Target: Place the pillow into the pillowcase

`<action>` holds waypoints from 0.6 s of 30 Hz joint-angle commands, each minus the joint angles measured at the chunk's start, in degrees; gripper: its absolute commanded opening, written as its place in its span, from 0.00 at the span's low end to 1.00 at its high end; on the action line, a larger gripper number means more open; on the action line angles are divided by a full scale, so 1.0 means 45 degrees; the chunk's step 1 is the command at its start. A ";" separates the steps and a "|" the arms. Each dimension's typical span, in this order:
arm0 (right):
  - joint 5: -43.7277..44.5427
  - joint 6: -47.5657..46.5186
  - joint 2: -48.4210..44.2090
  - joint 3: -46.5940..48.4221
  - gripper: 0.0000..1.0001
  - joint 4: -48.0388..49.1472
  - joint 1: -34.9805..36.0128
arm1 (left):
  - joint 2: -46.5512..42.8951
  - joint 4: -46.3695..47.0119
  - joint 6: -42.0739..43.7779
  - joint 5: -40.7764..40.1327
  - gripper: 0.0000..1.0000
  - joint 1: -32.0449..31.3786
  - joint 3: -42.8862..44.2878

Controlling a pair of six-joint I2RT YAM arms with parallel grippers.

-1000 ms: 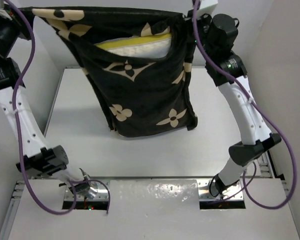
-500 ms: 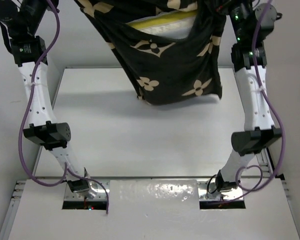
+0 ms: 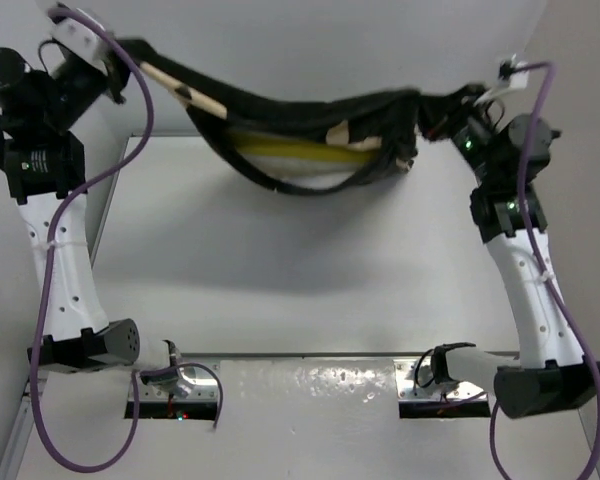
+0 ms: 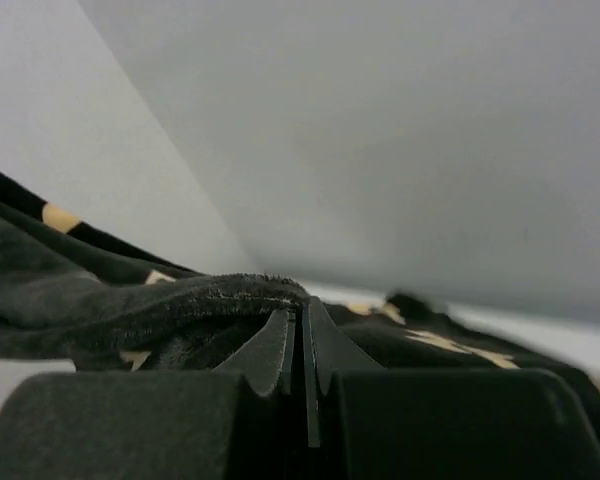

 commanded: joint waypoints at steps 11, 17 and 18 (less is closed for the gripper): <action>-0.0947 0.0245 0.0689 -0.0797 0.00 -0.2423 0.0025 | -0.0448 -0.5224 0.2463 -0.1767 0.00 -0.0032 -0.2190; -0.1105 0.2549 0.6658 0.6714 0.00 -0.2496 -0.0835 | 0.2986 -0.3093 -0.0443 -0.3524 0.00 -0.1344 0.1670; -0.0930 0.2803 0.7545 0.9995 0.00 -0.2827 -0.0991 | 0.4327 -0.3033 -0.0895 -0.3875 0.00 -0.1345 0.2937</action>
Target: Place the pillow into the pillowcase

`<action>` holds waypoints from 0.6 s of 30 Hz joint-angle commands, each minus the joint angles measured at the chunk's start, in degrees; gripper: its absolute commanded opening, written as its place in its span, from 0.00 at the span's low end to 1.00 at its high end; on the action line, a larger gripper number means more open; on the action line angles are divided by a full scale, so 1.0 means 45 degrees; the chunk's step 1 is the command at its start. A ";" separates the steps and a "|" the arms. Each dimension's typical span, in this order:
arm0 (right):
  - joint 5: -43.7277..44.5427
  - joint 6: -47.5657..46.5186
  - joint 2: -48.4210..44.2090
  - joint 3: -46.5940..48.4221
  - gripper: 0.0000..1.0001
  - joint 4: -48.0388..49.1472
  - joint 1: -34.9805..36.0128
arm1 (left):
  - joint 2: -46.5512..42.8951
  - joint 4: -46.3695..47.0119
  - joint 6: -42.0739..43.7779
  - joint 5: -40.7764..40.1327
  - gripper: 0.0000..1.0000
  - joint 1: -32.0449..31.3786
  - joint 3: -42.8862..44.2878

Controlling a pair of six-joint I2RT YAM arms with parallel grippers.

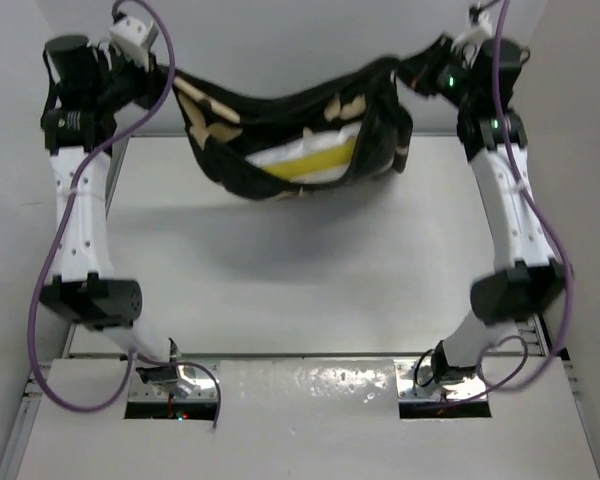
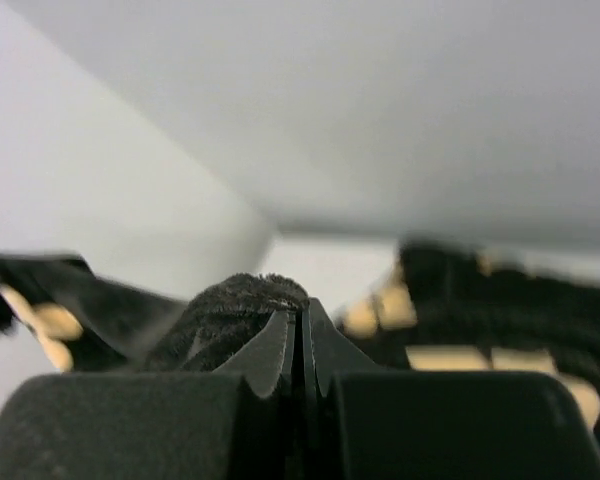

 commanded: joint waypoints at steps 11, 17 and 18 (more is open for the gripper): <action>-0.1299 0.0077 -0.4875 -0.3579 0.00 0.4410 -0.1367 | -0.4153 0.5859 -0.0988 0.2831 0.00 0.1605 -0.2403; -0.2550 -0.1916 -1.0327 -1.2452 0.00 0.2792 0.0059 | -0.5876 -0.4993 0.7716 0.5433 0.00 0.1487 -0.5787; -0.2958 -0.2151 -1.0913 -1.3639 0.00 0.2344 0.0215 | -0.5974 -0.6869 0.9977 0.5357 0.00 0.1409 -0.5905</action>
